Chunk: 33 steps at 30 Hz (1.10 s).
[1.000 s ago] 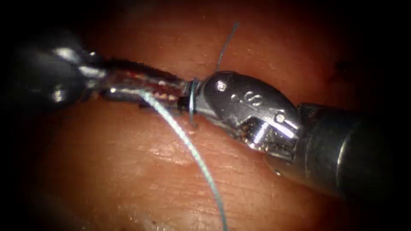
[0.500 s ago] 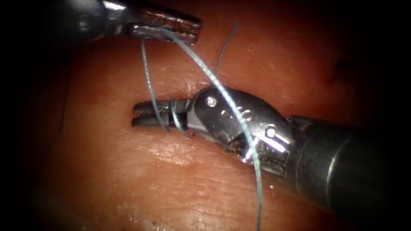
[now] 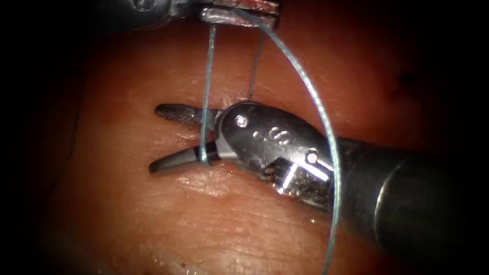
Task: Wound Closure
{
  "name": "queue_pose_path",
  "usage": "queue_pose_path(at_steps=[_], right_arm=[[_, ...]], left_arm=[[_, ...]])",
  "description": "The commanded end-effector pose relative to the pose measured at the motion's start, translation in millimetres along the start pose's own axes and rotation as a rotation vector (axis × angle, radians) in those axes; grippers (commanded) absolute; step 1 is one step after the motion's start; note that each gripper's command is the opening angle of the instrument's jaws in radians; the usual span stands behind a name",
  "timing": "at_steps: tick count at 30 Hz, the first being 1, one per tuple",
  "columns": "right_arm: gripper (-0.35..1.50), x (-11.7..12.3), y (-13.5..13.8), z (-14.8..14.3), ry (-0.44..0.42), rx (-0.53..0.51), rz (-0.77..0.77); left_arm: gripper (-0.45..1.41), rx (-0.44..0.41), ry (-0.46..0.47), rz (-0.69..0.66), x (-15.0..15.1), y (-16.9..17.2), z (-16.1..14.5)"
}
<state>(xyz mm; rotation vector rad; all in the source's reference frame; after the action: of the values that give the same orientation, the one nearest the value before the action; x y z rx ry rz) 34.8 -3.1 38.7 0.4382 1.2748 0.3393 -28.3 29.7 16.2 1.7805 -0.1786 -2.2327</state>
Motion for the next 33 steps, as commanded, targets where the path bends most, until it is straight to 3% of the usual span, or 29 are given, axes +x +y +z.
queue_pose_path(at_steps=[1, 7, 10, 15, 19, 24, 33], right_arm=[[1.13, -0.1, 0.2, 0.6, 0.005, 0.003, -0.001], [0.99, 0.2, -0.2, -0.6, 0.056, 0.023, -0.002], [0.86, 0.1, -0.1, -1.8, 0.113, 0.043, -0.005], [0.76, 0.0, -0.2, -2.1, 0.167, 0.076, 0.010], [0.72, -0.2, -0.1, -2.2, 0.196, 0.115, 0.031], [0.67, -0.4, -0.1, -2.1, 0.246, 0.089, 0.066], [0.56, -0.8, 0.9, -3.2, 0.354, 0.103, 0.147]], left_arm=[[-0.45, 0.004, 0.002, 0.001, -0.7, -0.7, 0.7], [-0.45, 0.010, 0.021, -0.013, -4.4, -1.5, 1.9], [-0.45, 0.010, 0.049, -0.038, -7.6, -0.3, 2.2], [-0.45, 0.018, 0.074, -0.064, -10.2, 1.5, 2.3], [-0.45, 0.013, 0.077, -0.065, -11.8, 2.9, 2.7], [-0.45, 0.022, 0.095, -0.074, -13.5, 4.0, 3.0], [-0.45, 0.038, 0.131, -0.076, -13.9, 4.8, 1.8]])
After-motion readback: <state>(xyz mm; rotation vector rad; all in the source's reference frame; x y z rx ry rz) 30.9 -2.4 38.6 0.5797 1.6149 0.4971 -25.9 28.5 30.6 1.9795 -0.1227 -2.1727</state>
